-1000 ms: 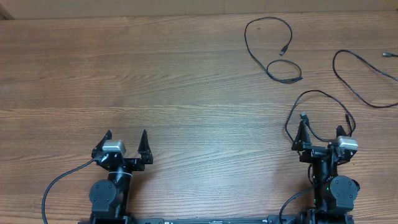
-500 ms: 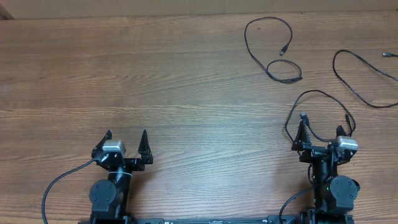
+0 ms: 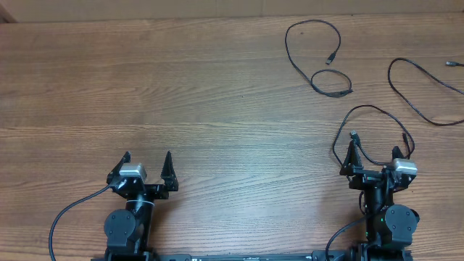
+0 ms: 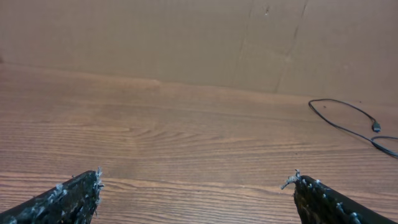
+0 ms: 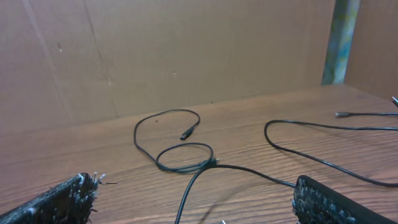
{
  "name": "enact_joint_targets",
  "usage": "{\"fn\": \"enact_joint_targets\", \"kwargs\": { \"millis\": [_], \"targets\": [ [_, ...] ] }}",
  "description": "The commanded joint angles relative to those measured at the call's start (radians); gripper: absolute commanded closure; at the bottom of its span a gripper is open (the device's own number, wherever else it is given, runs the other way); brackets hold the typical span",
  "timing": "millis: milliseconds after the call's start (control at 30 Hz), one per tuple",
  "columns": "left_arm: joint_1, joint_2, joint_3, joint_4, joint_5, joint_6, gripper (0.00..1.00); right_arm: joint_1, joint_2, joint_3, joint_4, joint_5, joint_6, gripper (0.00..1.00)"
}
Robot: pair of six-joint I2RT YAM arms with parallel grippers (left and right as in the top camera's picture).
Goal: Untangle cables
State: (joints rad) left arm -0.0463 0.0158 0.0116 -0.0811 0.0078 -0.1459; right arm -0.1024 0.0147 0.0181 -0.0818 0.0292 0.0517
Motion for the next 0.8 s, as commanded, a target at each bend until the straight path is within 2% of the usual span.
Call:
{"fn": "enact_joint_targets", "kwargs": {
  "millis": [0,100,767],
  "targets": [
    [-0.006,-0.013,-0.007,0.003,0.004,0.043,0.01,0.003,-0.012,-0.011,0.002,-0.005,-0.005,0.0],
    [-0.006,-0.013,-0.007,0.004,0.004,0.077,0.0,0.003,-0.012,-0.011,0.002,-0.005,-0.005,0.0],
    [-0.006,-0.012,-0.007,0.004,0.004,0.076,0.0,0.003,-0.012,-0.01,0.002,-0.005,-0.005,0.0]
  ]
}}
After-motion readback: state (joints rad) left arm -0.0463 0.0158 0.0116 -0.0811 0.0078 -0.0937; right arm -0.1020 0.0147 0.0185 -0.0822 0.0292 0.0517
